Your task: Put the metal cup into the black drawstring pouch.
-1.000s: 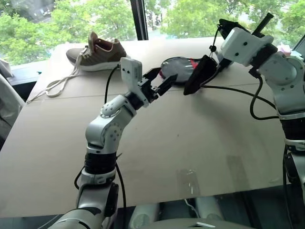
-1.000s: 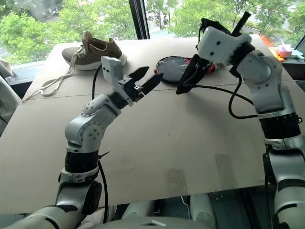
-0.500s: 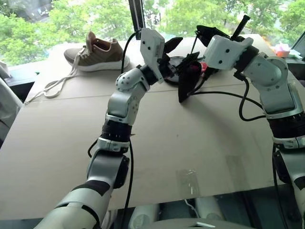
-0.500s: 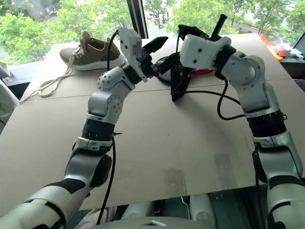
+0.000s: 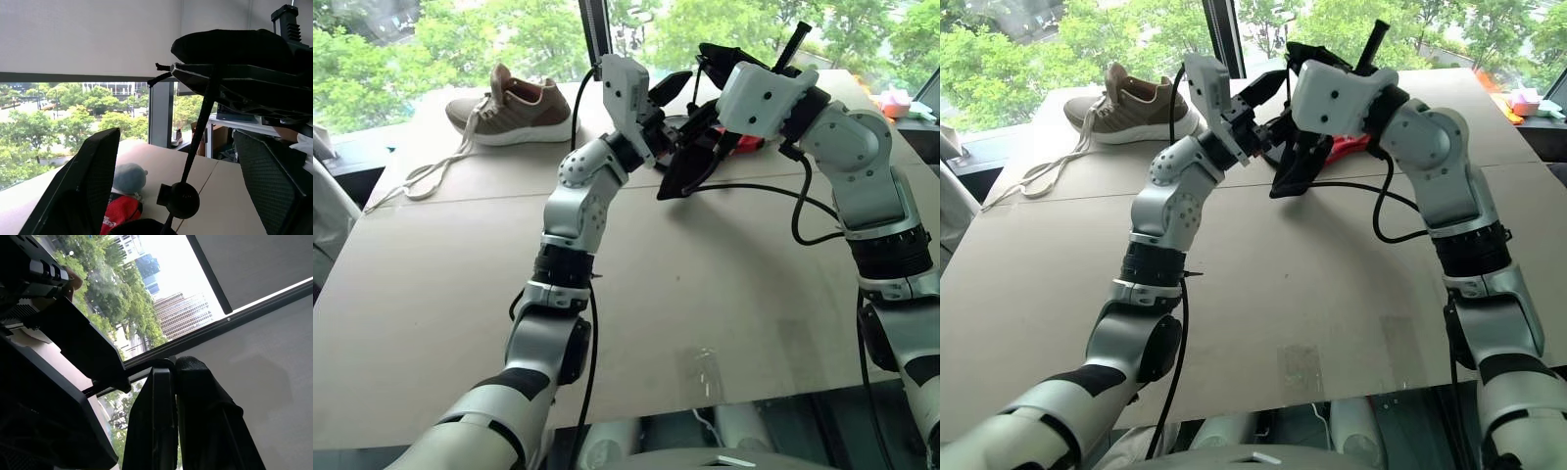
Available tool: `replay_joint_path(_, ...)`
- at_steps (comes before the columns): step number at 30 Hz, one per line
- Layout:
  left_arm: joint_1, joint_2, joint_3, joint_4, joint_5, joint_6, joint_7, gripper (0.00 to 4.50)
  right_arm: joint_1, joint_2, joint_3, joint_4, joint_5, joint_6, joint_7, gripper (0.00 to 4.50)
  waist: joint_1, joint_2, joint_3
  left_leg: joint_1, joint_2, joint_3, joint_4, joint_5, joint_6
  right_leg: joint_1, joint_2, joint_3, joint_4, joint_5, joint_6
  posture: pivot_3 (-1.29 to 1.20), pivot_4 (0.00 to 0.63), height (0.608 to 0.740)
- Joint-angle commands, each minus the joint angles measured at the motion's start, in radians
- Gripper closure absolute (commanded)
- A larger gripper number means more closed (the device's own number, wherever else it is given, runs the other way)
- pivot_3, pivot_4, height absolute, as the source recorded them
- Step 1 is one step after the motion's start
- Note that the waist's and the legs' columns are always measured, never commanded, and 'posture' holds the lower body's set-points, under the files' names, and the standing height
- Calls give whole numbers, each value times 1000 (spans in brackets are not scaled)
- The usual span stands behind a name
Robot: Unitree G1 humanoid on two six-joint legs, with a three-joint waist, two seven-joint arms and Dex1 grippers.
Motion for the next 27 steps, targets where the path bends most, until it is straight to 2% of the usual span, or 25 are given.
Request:
replay_joint_path(1, -11, -9, 2, -25, -5, -4, -4, 682, -42, 8, -13, -40, 7, 3, 3, 4500, 0, 0, 0, 0, 0, 0, 0, 0, 0, 0, 0, 0, 0, 0, 0, 0, 150, 740)
replay_joint_path(8, -1, -12, 11, -26, -14, 5, -9, 682, -42, 18, -15, -41, 3, 4, 6, 4500, 0, 0, 0, 0, 0, 0, 0, 0, 0, -1, 0, 0, 2, 0, 0, 0, 150, 740)
replay_joint_path(9, 1, -11, 13, -24, -16, 6, -10, 1192, -42, 18, -15, -41, 4, 5, 6, 4500, 0, 0, 0, 0, 0, 0, 0, 0, 0, -1, 0, 1, 2, 0, 0, 0, 150, 740)
replay_joint_path(11, 5, -9, 14, -19, -14, 8, -11, 1882, -43, 20, -15, -40, 4, 6, 6, 4500, 0, 0, 0, 0, 0, 0, 1, 0, 0, -1, 0, 1, 2, 0, 0, 0, 150, 740)
replay_joint_path(12, 6, -8, 15, -18, -11, 9, -10, 2466, -43, 20, -16, -41, 3, 7, 6, 4500, 0, 0, 0, 0, 0, 1, 1, 0, 0, -1, 0, 1, 3, 0, 0, 0, 150, 740)
replay_joint_path(14, 17, -4, 9, -17, -1, 7, -12, 3231, -43, 20, -17, -42, 4, 9, 6, 4500, 0, 0, 0, 0, 0, 1, 1, 0, 0, -1, 0, 1, 3, 0, 0, 0, 150, 740)
replay_joint_path(16, 32, 0, -3, -25, 9, 7, -19, 4197, -42, 21, -19, -45, 4, 12, 6, 4500, -1, 0, 0, 0, 0, 1, 1, 0, 0, -1, 0, 1, 4, 0, 0, 0, 150, 740)
replay_joint_path(17, 38, 2, -8, -28, 13, 8, -20, 4477, -41, 21, -20, -46, 5, 13, 6, 4500, -1, 0, 0, 0, 0, 1, 2, 0, 0, -1, 0, 1, 4, 0, 0, 0, 150, 740)
replay_joint_path(27, 69, 22, -22, 0, 69, -20, -18, 4477, -93, 37, -71, -36, 44, 51, -21, 4500, -1, 0, 0, 0, 0, 1, 3, 0, 0, -2, 0, 2, 6, 0, 0, 0, 150, 740)
